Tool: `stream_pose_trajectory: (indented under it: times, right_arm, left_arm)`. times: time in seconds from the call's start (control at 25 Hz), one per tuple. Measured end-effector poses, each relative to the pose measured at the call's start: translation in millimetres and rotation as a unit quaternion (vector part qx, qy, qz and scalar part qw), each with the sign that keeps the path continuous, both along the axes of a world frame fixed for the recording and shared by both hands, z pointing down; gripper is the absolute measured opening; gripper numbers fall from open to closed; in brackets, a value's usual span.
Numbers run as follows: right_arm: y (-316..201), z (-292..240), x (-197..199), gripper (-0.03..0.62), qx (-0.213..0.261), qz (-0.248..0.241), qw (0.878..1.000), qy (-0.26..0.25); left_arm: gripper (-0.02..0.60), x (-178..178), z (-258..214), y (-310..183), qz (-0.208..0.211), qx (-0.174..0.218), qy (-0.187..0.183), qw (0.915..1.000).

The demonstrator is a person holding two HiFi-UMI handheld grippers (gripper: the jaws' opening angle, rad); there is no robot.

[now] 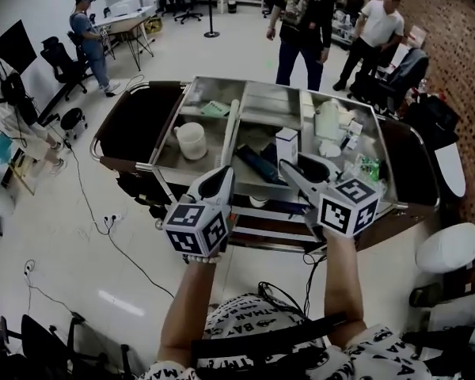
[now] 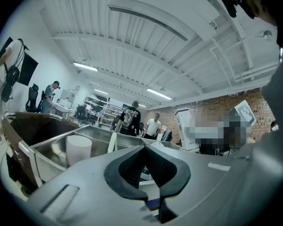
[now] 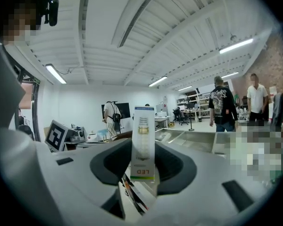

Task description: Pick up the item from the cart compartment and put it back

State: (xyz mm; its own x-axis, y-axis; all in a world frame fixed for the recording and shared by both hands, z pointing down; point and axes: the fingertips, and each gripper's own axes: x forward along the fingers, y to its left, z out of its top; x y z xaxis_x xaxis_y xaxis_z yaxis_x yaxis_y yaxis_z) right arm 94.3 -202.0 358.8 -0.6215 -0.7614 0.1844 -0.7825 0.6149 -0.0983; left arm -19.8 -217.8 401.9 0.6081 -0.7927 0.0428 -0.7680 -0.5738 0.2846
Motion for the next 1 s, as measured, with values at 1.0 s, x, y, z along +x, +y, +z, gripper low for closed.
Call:
stream_pose_trajectory:
  times: [1.0]
  right_arm:
    - [67.2, 70.4, -31.3, 0.148, -0.058, -0.015, 0.997, -0.057]
  left_arm:
    - [0.000, -6.7, 30.0, 61.5, 0.022, -0.013, -0.003, 0.9997]
